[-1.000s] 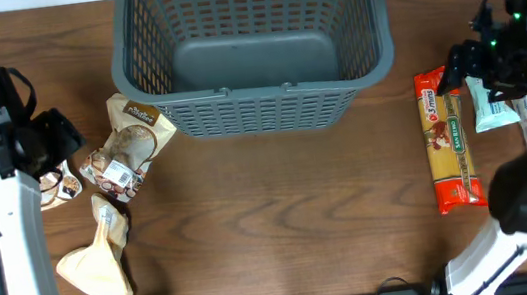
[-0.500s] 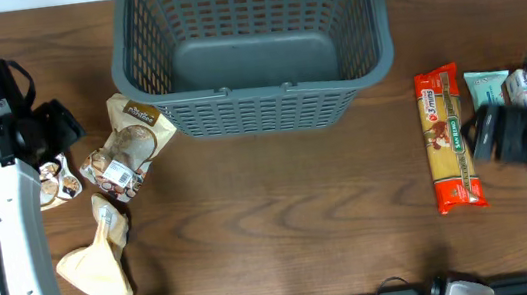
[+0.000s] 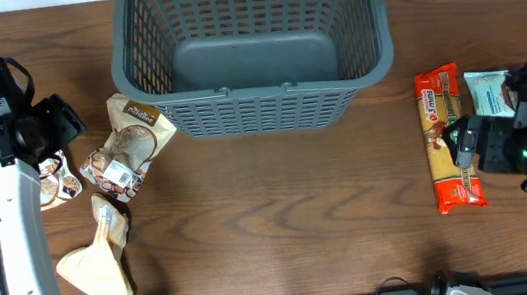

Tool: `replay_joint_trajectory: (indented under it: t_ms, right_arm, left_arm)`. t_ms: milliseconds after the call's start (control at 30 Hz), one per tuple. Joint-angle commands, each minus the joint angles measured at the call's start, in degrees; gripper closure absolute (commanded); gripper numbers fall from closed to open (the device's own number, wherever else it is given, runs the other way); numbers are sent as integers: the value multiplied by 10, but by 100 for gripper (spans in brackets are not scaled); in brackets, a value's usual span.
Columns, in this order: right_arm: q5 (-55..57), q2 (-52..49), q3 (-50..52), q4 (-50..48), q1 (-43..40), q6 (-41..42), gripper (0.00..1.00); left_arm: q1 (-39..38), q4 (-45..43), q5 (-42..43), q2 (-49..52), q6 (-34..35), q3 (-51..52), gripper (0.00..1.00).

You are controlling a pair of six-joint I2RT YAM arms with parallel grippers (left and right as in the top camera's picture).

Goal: Pack container
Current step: 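Lower the right gripper onto the orange spaghetti package and grasp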

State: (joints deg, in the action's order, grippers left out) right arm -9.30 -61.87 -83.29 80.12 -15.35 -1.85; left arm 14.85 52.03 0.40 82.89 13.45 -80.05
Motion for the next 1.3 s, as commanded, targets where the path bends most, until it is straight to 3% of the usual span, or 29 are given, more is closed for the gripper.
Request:
replay_joint_trajectory:
  t_ms: [0,233,533,733,933,1267]
  right_arm:
    - [37,-23,74,-53,4,-37,4]
    - [53,-99,201,-224,4,-176,1]
    - [21,-175,201,-324,3,-175,1]
    - [70,-262,201,-331,-10,-174,3]
    - [131,-325,201,-352,-16,-120,6]
    - [140,-410,201,-398,-16,-108,7]
  left_arm:
    - [2,-2,7,2,-7,2,25]
    - [2,-1,7,2,-7,2,25]
    - [2,3,7,2,-5,2,25]
    - [2,3,7,2,-5,2,25]
    - [2,5,7,2,6,2,25]
    - [2,13,7,2,8,2,25]
